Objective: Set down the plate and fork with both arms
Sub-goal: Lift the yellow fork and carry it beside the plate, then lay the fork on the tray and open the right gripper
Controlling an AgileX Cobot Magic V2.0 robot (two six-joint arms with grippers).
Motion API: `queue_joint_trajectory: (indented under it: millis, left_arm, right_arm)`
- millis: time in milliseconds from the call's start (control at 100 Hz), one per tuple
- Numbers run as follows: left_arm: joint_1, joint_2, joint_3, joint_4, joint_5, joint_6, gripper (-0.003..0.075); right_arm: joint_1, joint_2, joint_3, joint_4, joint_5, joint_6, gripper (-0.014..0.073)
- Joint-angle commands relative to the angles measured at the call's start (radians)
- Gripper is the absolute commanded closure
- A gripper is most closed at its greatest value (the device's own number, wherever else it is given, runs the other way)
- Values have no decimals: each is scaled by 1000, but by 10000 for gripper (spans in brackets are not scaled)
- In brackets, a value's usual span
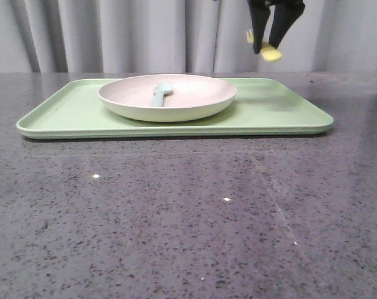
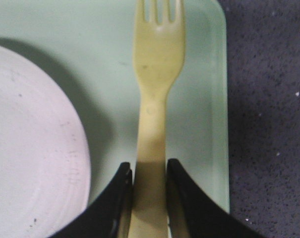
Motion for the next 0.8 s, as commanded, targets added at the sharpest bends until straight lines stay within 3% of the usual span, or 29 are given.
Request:
queue_joint_trajectory:
  millis: [0,380,630,790]
  left_arm:
    - [1,-4,-27,-24,-60,-2,670]
    - [1,-4,-27,-24,-66,-2,670]
    - [1,-4,-27,-24,-66,-2,670]
    - [1,-4,-27,-24,-66,-2,670]
  right_arm:
    - [-8,-67,28,-17,94,-7,526]
    - [-8,-37,92,-18,87,-7,521]
    - [-8,-37,92,-12,88,-7,357]
    - [-8,-37,92,-12,92,-7,346]
